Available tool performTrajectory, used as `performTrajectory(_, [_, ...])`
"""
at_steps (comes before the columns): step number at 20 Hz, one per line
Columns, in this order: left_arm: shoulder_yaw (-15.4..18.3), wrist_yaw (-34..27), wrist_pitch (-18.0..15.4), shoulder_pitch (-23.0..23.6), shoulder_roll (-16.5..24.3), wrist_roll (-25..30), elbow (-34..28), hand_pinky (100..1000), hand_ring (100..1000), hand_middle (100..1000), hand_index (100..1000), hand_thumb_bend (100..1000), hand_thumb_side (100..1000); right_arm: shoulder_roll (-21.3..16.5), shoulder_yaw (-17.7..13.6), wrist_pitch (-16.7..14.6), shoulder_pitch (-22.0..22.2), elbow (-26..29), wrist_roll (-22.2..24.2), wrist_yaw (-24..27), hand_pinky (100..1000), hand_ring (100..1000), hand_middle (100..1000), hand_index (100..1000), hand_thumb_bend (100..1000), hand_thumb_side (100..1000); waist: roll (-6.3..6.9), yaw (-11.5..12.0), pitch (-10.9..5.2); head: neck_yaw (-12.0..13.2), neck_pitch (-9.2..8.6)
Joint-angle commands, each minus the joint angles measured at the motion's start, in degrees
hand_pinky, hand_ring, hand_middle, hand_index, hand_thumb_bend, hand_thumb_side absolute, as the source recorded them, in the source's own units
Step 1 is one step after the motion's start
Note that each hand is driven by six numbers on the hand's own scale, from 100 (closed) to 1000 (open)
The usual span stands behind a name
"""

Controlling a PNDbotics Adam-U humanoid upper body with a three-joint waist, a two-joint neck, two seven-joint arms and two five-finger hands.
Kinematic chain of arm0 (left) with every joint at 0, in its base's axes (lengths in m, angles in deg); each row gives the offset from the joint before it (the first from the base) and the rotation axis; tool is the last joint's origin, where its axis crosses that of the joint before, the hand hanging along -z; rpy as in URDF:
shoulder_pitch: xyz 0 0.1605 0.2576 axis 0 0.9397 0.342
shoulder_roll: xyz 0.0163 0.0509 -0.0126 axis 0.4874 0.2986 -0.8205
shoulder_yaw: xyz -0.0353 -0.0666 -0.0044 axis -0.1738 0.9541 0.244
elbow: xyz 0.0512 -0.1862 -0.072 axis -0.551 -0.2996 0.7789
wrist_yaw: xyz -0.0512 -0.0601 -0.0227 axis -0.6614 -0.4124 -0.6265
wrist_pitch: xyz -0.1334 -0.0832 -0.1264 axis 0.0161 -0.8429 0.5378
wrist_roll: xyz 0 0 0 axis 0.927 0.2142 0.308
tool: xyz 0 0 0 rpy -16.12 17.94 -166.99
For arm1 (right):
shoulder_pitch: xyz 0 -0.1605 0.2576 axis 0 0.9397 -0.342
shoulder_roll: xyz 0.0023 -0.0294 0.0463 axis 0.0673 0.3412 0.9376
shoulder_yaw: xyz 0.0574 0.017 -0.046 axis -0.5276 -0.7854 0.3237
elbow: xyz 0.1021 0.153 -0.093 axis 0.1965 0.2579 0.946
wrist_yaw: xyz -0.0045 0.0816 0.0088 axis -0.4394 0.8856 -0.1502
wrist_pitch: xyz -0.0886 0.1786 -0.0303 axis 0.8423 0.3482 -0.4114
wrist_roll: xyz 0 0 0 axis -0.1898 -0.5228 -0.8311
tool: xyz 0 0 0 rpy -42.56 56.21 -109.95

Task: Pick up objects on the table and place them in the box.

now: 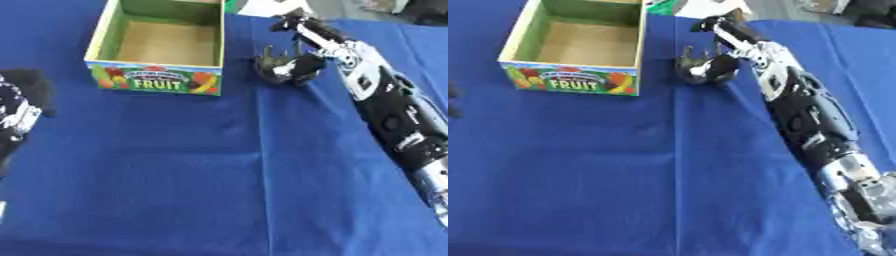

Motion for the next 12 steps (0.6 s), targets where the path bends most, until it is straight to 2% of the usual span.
performTrajectory(1, [-0.05,0.0,-0.07,-0.86,0.87,0.23,-0.83,480,629,584,689,590,494,-1.0,-0.48,0.26,-0.77,-0.3,-0.22,-0.75,751,894,837,891,566,465,0.17,0.0,-1.08,-1.5,-1.25])
performTrajectory(7, [0.01,0.07,-0.07,-0.82,0.87,0.26,-0.85,480,629,583,689,589,494,-1.17,-0.74,0.61,-0.75,-1.09,-0.2,-1.11,750,892,834,889,564,470,0.08,-0.02,-1.24,-3.86,-1.9])
performTrajectory(12, [0.06,0.07,-0.08,-0.75,0.87,0.25,-0.87,480,629,583,689,588,495,-1.41,-0.45,0.3,-0.64,-1.43,1.7,-1.39,751,878,826,880,560,470,0.05,-0.1,-1.25,-4.31,-1.86])
